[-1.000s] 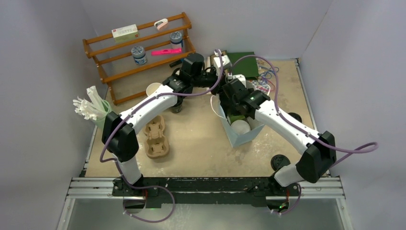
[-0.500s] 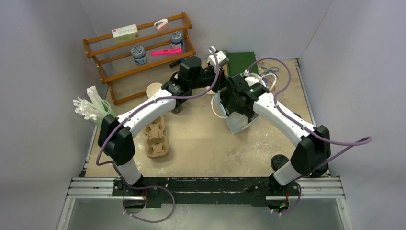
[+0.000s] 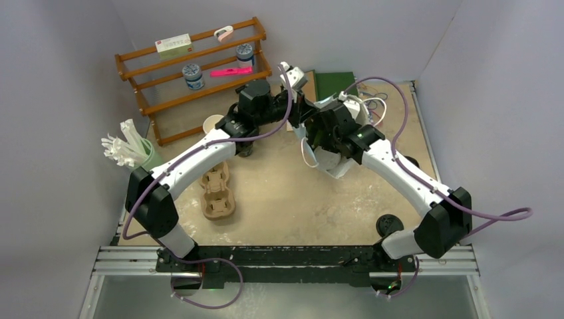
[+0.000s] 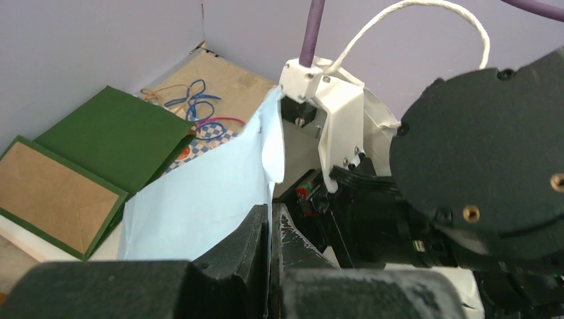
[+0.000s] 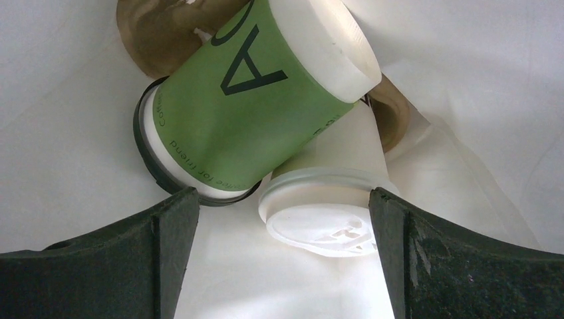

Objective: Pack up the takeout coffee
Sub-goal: Pick up the coffee cup from the cup tray.

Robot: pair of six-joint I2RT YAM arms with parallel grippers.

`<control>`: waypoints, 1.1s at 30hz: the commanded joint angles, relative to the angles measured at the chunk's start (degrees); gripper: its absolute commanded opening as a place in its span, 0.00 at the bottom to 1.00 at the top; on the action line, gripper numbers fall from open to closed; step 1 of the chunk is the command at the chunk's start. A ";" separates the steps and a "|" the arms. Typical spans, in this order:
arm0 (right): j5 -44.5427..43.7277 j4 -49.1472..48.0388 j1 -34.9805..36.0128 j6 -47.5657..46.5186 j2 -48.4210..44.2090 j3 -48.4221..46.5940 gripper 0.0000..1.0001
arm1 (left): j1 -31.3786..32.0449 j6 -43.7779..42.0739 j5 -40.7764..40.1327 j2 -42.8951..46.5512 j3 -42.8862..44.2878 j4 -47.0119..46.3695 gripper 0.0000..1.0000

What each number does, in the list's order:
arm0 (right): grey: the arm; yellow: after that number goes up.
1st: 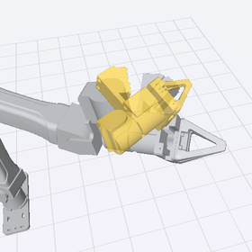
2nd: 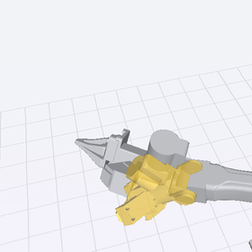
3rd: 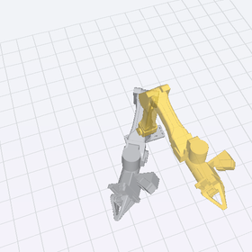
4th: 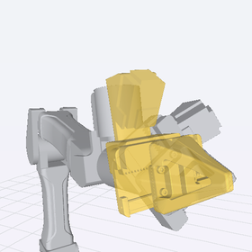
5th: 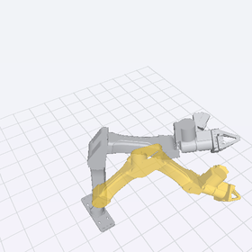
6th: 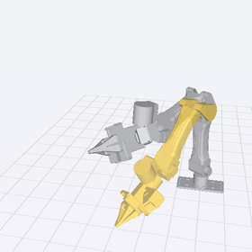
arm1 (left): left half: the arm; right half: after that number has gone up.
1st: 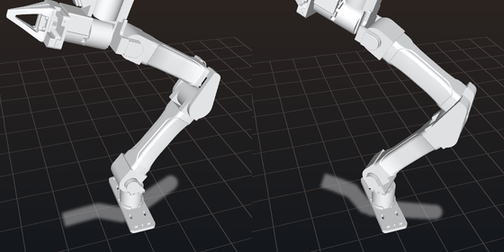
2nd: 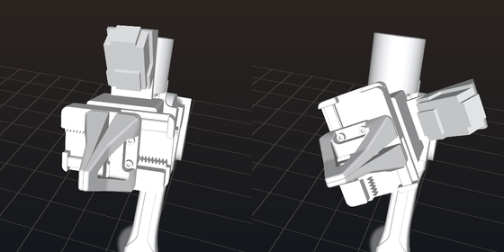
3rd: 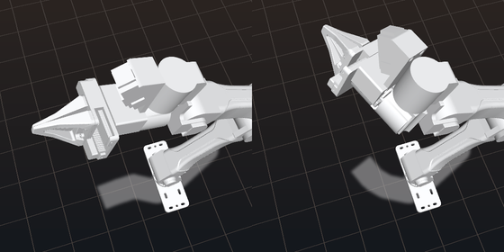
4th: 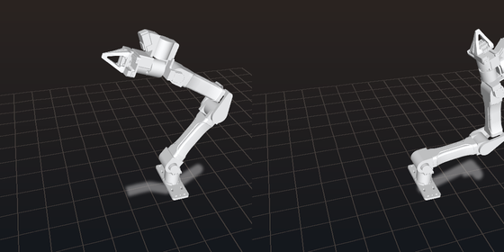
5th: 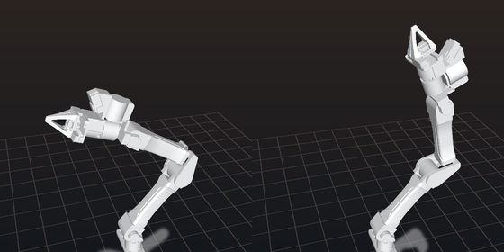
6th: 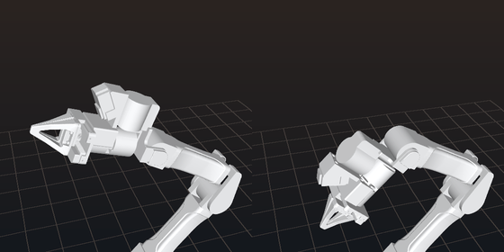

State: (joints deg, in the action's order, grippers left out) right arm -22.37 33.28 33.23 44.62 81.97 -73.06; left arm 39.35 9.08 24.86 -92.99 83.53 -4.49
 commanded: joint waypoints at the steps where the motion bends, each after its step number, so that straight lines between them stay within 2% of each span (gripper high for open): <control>1: -4.11 -8.84 -8.33 4.09 -3.44 -0.30 0.99 | -1.64 4.71 3.06 3.97 -1.70 7.03 0.00; 5: -4.08 -7.74 -10.97 1.72 -2.25 -3.18 0.99 | -2.48 6.42 1.21 4.47 -2.41 11.51 0.00; 9: 0.31 -7.70 -14.77 1.40 -1.23 -4.23 0.99 | -3.56 8.13 1.17 5.36 -4.45 13.40 0.00; 18: 13.10 -9.98 -13.54 -10.54 0.03 -5.03 0.99 | -3.52 7.71 -0.85 4.09 -3.11 10.26 0.00; 25: 9.41 -11.00 -6.24 -13.15 2.37 -6.72 0.98 | -3.46 7.69 -6.04 2.24 -0.63 5.37 0.00; 28: 8.09 -11.58 -5.90 -11.29 4.55 -7.42 0.94 | -3.45 8.54 -9.03 1.51 0.38 5.35 0.00; 31: 5.56 -10.45 -5.90 -10.02 8.67 -9.89 0.96 | -3.43 10.22 -10.17 2.03 -1.50 5.33 0.00; 33: 4.32 -8.00 -5.89 -8.35 11.97 -12.61 0.99 | -3.43 11.65 -11.62 2.80 -3.53 5.37 0.07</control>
State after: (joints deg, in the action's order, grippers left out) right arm -13.69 23.38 27.79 34.20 89.54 -80.25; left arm 36.01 17.47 16.56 -91.53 80.88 4.12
